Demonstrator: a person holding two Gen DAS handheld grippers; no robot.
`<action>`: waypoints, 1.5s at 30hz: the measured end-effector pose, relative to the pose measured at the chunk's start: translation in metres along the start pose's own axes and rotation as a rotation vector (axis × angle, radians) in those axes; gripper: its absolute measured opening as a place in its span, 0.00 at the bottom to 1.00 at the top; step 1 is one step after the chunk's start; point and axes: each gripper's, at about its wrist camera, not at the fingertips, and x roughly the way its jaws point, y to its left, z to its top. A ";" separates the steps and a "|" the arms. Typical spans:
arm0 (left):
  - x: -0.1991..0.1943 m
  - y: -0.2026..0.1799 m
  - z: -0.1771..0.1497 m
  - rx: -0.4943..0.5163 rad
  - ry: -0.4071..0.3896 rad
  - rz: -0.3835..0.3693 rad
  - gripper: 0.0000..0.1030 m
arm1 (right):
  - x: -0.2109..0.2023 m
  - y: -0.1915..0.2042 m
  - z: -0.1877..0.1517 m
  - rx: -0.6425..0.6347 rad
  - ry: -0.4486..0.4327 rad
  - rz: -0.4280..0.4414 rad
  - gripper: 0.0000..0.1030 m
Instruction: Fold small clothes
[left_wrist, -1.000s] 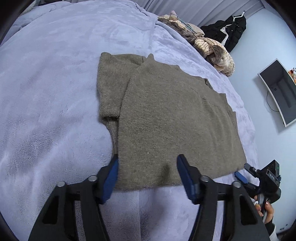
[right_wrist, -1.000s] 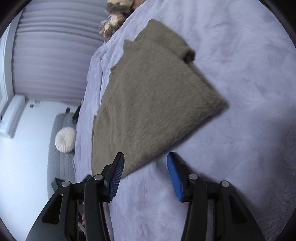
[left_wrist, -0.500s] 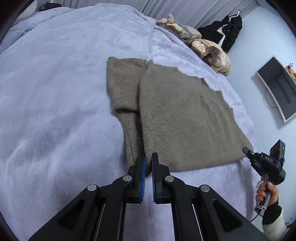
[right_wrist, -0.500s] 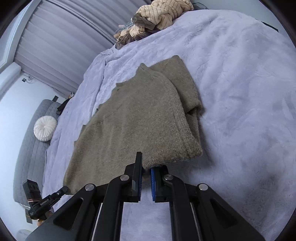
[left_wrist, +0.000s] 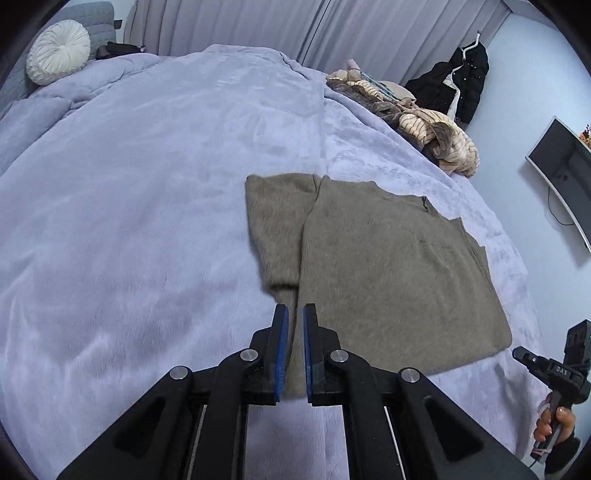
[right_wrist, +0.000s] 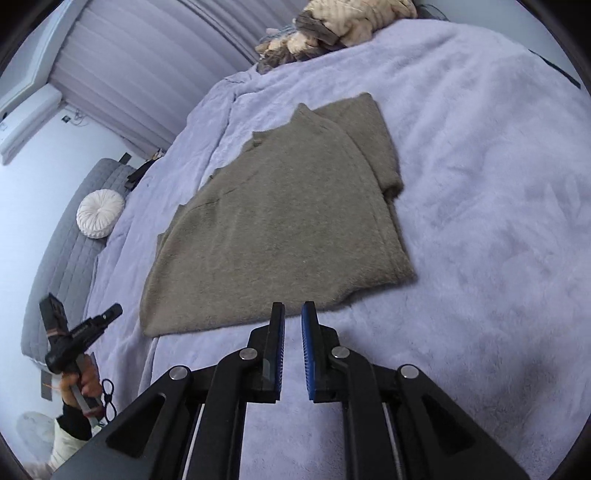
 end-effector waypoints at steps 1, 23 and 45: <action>0.007 -0.005 0.009 0.009 0.006 0.009 0.08 | 0.001 0.006 0.004 -0.014 -0.008 0.007 0.12; 0.119 -0.044 0.072 0.128 0.075 0.135 0.08 | 0.097 -0.010 0.094 0.033 0.019 -0.058 0.21; 0.070 -0.047 0.033 0.135 0.020 0.115 0.12 | 0.064 0.013 0.064 -0.074 -0.023 -0.085 0.21</action>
